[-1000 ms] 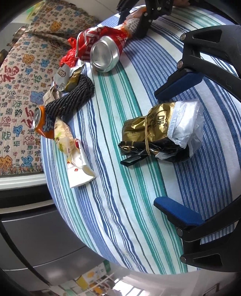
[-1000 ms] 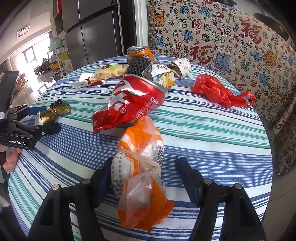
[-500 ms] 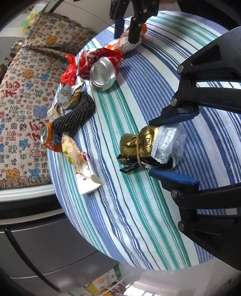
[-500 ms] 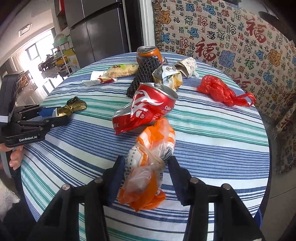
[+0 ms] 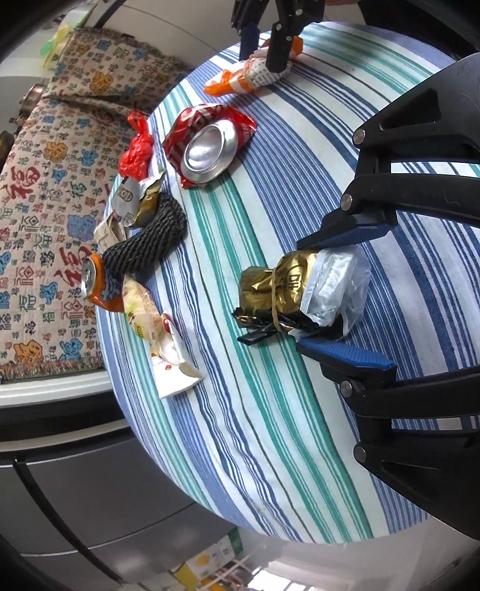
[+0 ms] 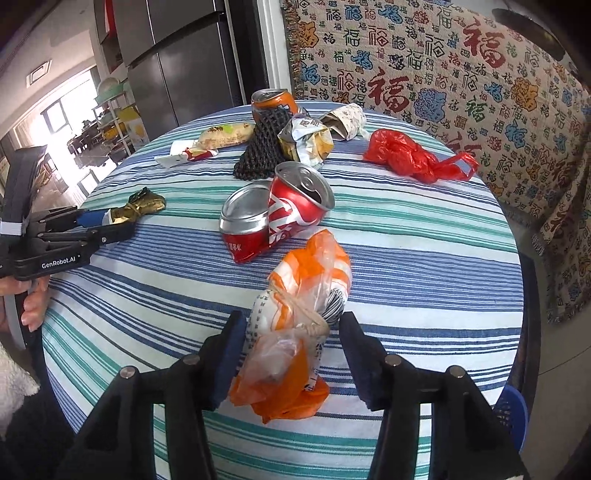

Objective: Collect trash
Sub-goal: 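Carry the gold package and orange bag over the blue wastebasket with both tools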

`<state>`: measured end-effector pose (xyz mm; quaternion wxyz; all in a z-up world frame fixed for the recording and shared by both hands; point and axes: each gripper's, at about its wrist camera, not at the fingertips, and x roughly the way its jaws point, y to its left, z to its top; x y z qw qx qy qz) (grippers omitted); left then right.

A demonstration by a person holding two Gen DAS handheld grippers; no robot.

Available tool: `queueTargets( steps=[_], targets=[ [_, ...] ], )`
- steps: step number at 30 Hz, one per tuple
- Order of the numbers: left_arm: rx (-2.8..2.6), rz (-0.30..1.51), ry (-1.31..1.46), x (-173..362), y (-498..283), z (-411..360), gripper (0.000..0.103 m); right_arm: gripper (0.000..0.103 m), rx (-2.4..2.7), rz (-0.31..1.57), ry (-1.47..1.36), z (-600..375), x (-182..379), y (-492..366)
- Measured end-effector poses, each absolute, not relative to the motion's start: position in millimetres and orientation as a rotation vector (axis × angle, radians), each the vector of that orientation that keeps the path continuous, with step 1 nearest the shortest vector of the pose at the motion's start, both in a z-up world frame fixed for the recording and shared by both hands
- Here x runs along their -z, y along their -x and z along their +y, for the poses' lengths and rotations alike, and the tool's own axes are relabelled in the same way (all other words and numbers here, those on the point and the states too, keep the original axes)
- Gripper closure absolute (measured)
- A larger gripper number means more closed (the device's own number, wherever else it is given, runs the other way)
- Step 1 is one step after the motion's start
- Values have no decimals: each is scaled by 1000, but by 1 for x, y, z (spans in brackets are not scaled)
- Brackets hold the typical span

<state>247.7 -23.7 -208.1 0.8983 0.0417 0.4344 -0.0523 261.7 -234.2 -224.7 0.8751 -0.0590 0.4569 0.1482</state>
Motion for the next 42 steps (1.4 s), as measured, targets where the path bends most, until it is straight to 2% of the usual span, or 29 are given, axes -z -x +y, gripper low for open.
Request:
queueTargets(
  steps=[3, 9, 13, 23, 34, 42],
  targets=[
    [115, 892, -79, 205, -247, -23, 57, 55, -295, 980, 95, -234, 225, -266],
    [177, 836, -24, 184, -238, -30, 59, 55, -275, 915, 67, -247, 203, -248],
    [255, 789, -27, 161, -231, -63, 59, 55, -239, 862, 42, -275, 183, -230],
    [551, 742, -71, 132, -220, -226, 59, 55, 61, 787, -48, -409, 152, -173],
    [787, 764, -151, 158, -225, -418, 58, 55, 315, 787, -119, -527, 153, -123],
    [841, 822, -152, 188, -239, -482, 58, 54, 355, 799, -164, -572, 161, -113]
  ],
)
